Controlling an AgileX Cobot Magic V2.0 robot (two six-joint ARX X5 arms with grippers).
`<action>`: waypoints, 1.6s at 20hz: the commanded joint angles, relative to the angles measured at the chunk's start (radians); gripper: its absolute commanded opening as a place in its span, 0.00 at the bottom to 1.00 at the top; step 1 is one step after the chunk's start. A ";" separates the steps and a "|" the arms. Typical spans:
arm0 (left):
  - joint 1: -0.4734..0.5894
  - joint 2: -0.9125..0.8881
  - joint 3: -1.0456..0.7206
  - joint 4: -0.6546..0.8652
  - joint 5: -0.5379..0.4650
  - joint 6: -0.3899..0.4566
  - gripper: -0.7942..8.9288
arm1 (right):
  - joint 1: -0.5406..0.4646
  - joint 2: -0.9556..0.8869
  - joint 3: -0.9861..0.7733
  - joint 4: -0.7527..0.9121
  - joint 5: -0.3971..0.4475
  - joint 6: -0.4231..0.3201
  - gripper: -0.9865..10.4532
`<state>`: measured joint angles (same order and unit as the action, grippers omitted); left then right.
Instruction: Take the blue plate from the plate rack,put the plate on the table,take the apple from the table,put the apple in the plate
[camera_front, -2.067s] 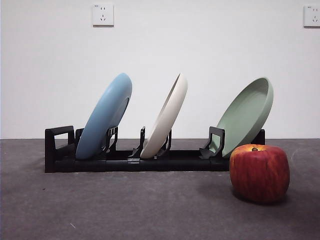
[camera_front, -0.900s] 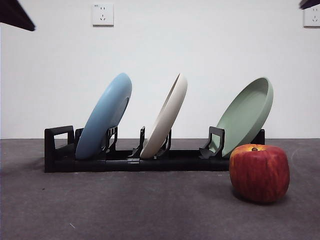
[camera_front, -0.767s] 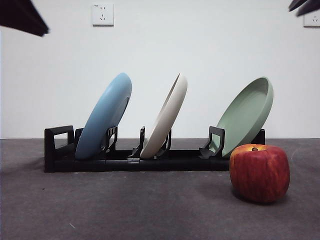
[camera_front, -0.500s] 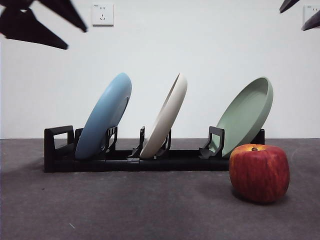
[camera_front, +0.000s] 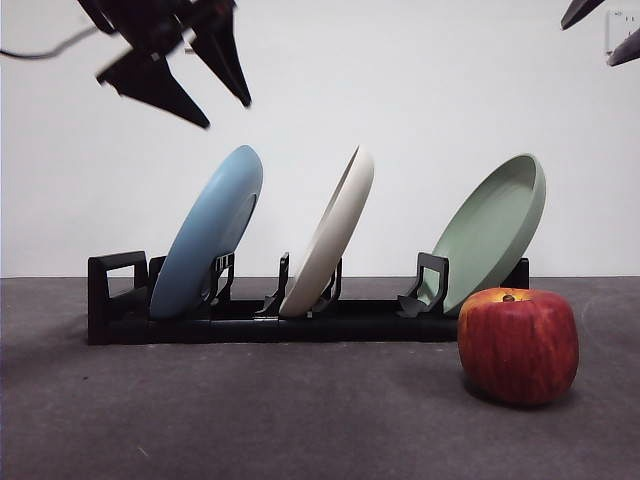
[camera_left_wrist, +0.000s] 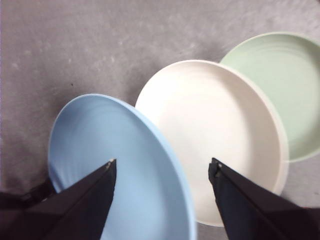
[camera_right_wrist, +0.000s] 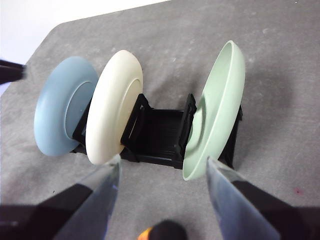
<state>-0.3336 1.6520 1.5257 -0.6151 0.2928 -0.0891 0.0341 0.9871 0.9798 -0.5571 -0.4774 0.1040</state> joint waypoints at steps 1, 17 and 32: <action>-0.013 0.062 0.000 -0.007 0.000 0.013 0.40 | 0.002 0.001 0.002 0.002 0.012 -0.009 0.34; -0.068 0.078 0.129 -0.100 0.000 0.038 0.07 | 0.002 0.004 0.002 -0.056 0.013 -0.009 0.33; -0.453 -0.307 0.313 -0.600 -0.323 0.141 0.07 | 0.002 0.004 0.002 -0.058 0.012 -0.009 0.33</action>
<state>-0.7689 1.3346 1.8469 -1.2201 -0.0170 0.0589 0.0341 0.9882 0.9798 -0.6201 -0.4679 0.1040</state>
